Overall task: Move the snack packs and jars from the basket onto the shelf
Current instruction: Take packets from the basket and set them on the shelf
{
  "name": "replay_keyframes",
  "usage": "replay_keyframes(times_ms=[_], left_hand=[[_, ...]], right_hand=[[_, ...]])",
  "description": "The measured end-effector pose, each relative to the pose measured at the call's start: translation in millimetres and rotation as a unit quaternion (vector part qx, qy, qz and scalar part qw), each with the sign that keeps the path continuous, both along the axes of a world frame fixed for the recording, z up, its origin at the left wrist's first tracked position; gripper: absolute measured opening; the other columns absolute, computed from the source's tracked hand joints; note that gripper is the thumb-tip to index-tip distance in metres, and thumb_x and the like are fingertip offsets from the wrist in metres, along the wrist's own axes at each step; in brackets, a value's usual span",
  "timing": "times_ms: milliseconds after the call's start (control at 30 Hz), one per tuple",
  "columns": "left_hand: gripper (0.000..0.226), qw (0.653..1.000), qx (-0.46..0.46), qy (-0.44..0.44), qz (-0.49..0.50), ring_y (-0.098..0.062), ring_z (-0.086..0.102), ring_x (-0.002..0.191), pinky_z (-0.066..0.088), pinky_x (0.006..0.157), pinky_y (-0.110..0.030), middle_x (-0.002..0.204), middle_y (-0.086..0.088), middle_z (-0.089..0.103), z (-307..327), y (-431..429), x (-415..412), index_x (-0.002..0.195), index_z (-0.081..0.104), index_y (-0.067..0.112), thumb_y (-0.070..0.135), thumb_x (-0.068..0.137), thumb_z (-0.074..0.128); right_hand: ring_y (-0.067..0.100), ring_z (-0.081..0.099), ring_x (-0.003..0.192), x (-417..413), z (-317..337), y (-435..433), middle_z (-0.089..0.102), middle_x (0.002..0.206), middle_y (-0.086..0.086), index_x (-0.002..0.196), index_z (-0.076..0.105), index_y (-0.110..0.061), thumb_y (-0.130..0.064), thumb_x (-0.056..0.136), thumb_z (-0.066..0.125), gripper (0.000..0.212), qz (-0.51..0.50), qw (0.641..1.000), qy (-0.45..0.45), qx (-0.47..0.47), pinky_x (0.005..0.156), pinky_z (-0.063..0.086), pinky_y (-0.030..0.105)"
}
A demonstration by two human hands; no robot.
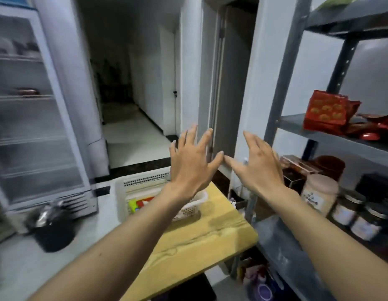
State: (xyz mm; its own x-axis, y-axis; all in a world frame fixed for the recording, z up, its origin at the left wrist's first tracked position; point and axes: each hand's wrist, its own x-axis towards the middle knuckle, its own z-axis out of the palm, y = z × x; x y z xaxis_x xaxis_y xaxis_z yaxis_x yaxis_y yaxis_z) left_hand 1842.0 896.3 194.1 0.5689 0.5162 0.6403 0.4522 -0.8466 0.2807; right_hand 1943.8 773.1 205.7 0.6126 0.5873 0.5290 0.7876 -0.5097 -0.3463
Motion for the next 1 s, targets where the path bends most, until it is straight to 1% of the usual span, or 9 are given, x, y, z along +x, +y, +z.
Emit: replay_keyframes(times_ms=[100, 233, 433, 567, 733, 800, 867, 933, 1000], left_hand=[[0.062, 0.998, -0.039, -0.004, 0.041, -0.024, 0.021, 0.145, 0.022, 0.113, -0.046, 0.16, -0.005, 0.02, -21, 42, -25, 0.146, 0.035, 0.033, 0.06, 0.09, 0.043], [0.061, 0.994, -0.06, 0.002, 0.087, -0.023, 0.023, 0.144, 0.021, 0.113, -0.044, 0.16, -0.004, 0.021, -47, 91, -43, 0.145, 0.037, 0.033, 0.057, 0.09, 0.048], [0.061, 0.986, -0.091, 0.02, 0.137, -0.021, 0.022, 0.144, 0.019, 0.114, -0.045, 0.16, -0.002, 0.019, -68, 160, -29, 0.146, 0.034, 0.034, 0.055, 0.091, 0.049], [0.062, 0.975, -0.152, 0.021, 0.159, -0.021, 0.022, 0.144, 0.022, 0.115, -0.044, 0.159, -0.001, 0.022, -92, 195, -20, 0.147, 0.031, 0.035, 0.052, 0.091, 0.051], [0.065, 0.944, -0.284, 0.028, 0.165, -0.023, 0.034, 0.138, 0.033, 0.108, -0.042, 0.15, -0.004, 0.035, -138, 235, -17, 0.149, 0.027, 0.035, 0.045, 0.091, 0.056], [0.067, 0.926, -0.336, 0.045, 0.166, -0.024, 0.039, 0.133, 0.037, 0.105, -0.04, 0.146, -0.006, 0.041, -160, 251, -13, 0.149, 0.024, 0.036, 0.042, 0.091, 0.057], [0.069, 0.907, -0.382, 0.056, 0.167, -0.027, 0.046, 0.127, 0.042, 0.102, -0.039, 0.144, -0.008, 0.044, -182, 261, -10, 0.149, 0.021, 0.039, 0.042, 0.09, 0.057], [0.072, 0.884, -0.428, 0.082, 0.168, -0.029, 0.054, 0.117, 0.047, 0.096, -0.038, 0.139, -0.01, 0.047, -208, 276, -5, 0.148, 0.019, 0.04, 0.041, 0.089, 0.06], [0.079, 0.859, -0.473, 0.102, 0.168, -0.031, 0.057, 0.114, 0.05, 0.095, -0.041, 0.138, -0.009, 0.051, -239, 290, -1, 0.148, 0.017, 0.04, 0.043, 0.084, 0.063]], right_hand=[[0.02, 0.026, 0.143, -18, -17, 54, 0.031, 0.156, 0.001, 0.154, 0.02, -0.022, -0.061, 0.087, 0.056, 0.085, 0.068, 0.997, 0.029, -0.001, 0.114, 0.024, 0.04], [0.02, 0.029, 0.142, -25, -44, 116, 0.035, 0.154, 0.002, 0.153, 0.023, -0.021, -0.058, 0.088, 0.058, 0.083, 0.124, 0.99, 0.068, -0.008, 0.114, 0.028, 0.04], [0.023, 0.03, 0.143, 1, -84, 203, 0.034, 0.155, 0.003, 0.153, 0.021, -0.023, -0.056, 0.088, 0.058, 0.082, 0.19, 0.972, 0.138, -0.03, 0.114, 0.032, 0.043], [0.024, 0.032, 0.141, 17, -114, 250, 0.036, 0.154, 0.005, 0.153, 0.025, -0.021, -0.05, 0.089, 0.06, 0.078, 0.221, 0.951, 0.205, -0.065, 0.109, 0.034, 0.041], [0.025, 0.052, 0.126, 27, -157, 297, 0.054, 0.139, 0.005, 0.142, 0.042, -0.017, -0.044, 0.085, 0.069, 0.069, 0.223, 0.91, 0.338, -0.083, 0.102, 0.046, 0.042], [0.021, 0.06, 0.116, 33, -184, 318, 0.063, 0.129, 0.002, 0.136, 0.051, -0.016, -0.041, 0.08, 0.075, 0.066, 0.217, 0.883, 0.401, -0.108, 0.099, 0.049, 0.039], [0.017, 0.065, 0.105, 39, -209, 332, 0.068, 0.119, -0.002, 0.128, 0.056, -0.016, -0.045, 0.072, 0.079, 0.067, 0.203, 0.857, 0.454, -0.132, 0.095, 0.052, 0.039], [0.015, 0.065, 0.094, 42, -236, 351, 0.068, 0.109, -0.003, 0.118, 0.057, -0.015, -0.034, 0.075, 0.081, 0.052, 0.189, 0.838, 0.489, -0.15, 0.084, 0.052, 0.033], [0.011, 0.061, 0.081, 43, -259, 365, 0.067, 0.101, -0.002, 0.11, 0.056, -0.017, -0.021, 0.081, 0.078, 0.036, 0.176, 0.827, 0.508, -0.163, 0.068, 0.047, 0.026]])
